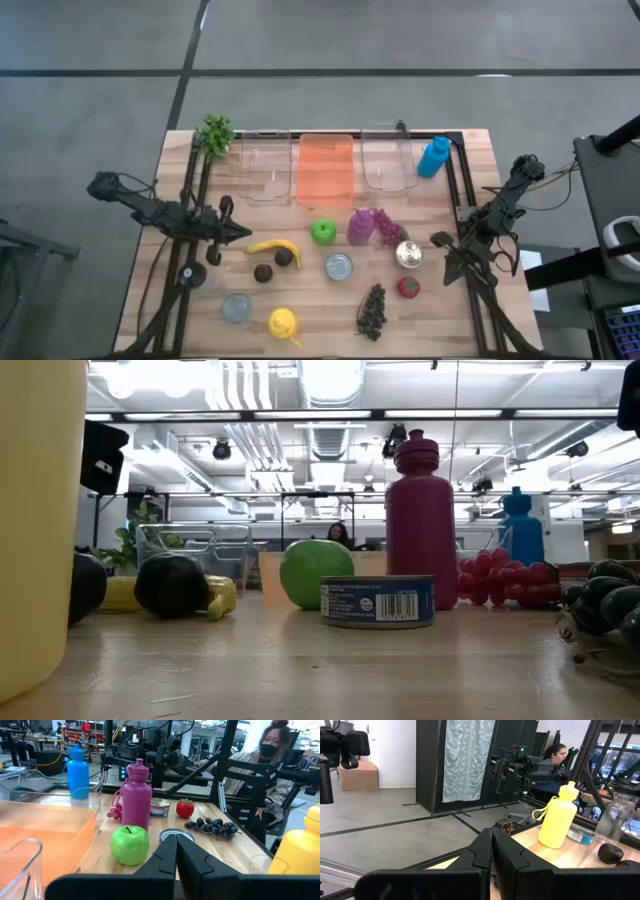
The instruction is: Pick & Place Food Item
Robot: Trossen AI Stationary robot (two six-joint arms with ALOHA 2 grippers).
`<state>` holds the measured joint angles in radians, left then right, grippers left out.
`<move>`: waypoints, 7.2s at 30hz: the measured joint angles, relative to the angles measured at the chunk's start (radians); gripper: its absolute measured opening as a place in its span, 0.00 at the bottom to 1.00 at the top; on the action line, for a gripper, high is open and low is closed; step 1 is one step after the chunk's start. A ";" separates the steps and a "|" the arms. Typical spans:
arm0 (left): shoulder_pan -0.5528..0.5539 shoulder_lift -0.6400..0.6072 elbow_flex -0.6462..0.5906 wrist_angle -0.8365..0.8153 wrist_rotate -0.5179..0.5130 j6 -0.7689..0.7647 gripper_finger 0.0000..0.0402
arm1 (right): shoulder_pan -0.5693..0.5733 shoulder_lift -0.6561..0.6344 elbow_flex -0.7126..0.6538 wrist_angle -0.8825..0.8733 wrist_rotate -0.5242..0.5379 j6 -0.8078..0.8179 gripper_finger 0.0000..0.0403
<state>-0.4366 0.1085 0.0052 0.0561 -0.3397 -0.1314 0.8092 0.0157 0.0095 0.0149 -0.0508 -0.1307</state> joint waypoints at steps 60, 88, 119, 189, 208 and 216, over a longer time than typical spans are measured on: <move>0.000 0.000 0.000 0.000 0.000 0.000 0.03 | 0.000 0.000 0.000 0.475 0.283 -0.244 0.02; 0.000 0.000 0.000 0.000 0.000 0.000 0.03 | -0.001 0.000 0.000 0.499 0.578 -0.349 0.02; 0.000 0.000 0.000 0.000 0.000 0.000 0.03 | -0.001 0.002 0.190 0.375 0.880 -0.348 0.02; 0.000 0.000 0.000 0.000 0.000 0.000 0.03 | -0.009 0.657 0.601 0.361 1.622 -0.244 0.39; 0.000 0.000 0.000 0.000 0.000 0.000 0.03 | -0.276 0.935 0.604 0.284 1.221 0.070 0.38; 0.000 0.000 0.000 0.000 0.000 0.000 0.03 | -0.430 0.906 0.721 -0.250 0.992 0.364 0.39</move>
<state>-0.4366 0.1085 0.0051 0.0562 -0.3393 -0.1314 0.3796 0.9215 0.7301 -0.2348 0.9413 0.2334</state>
